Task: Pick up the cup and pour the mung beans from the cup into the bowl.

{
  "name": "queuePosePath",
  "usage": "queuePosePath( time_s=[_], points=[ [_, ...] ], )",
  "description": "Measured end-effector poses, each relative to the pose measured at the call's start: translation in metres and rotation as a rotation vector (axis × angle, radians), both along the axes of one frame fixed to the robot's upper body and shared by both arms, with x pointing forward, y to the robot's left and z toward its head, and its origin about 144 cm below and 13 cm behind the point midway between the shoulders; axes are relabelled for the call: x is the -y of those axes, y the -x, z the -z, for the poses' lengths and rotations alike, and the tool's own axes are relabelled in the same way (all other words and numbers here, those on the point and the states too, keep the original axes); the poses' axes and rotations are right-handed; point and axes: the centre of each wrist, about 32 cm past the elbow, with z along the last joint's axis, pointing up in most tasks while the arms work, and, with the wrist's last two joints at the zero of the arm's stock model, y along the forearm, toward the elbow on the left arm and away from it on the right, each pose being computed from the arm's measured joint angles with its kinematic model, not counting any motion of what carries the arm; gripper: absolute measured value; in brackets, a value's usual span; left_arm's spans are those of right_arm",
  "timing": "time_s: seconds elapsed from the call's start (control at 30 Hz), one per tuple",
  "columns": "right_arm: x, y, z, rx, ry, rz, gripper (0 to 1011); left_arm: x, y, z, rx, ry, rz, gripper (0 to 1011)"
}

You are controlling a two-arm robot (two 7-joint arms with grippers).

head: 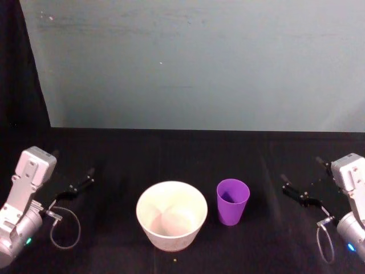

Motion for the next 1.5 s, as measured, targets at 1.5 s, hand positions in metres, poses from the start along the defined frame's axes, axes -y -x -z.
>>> queuePosePath(
  time_s=[1.5],
  points=[
    [0.001, 0.059, 0.027, -0.053, -0.25, -0.217, 1004, 0.0, 0.0, 0.0, 0.0, 0.0, 0.0, 1003]
  ],
)
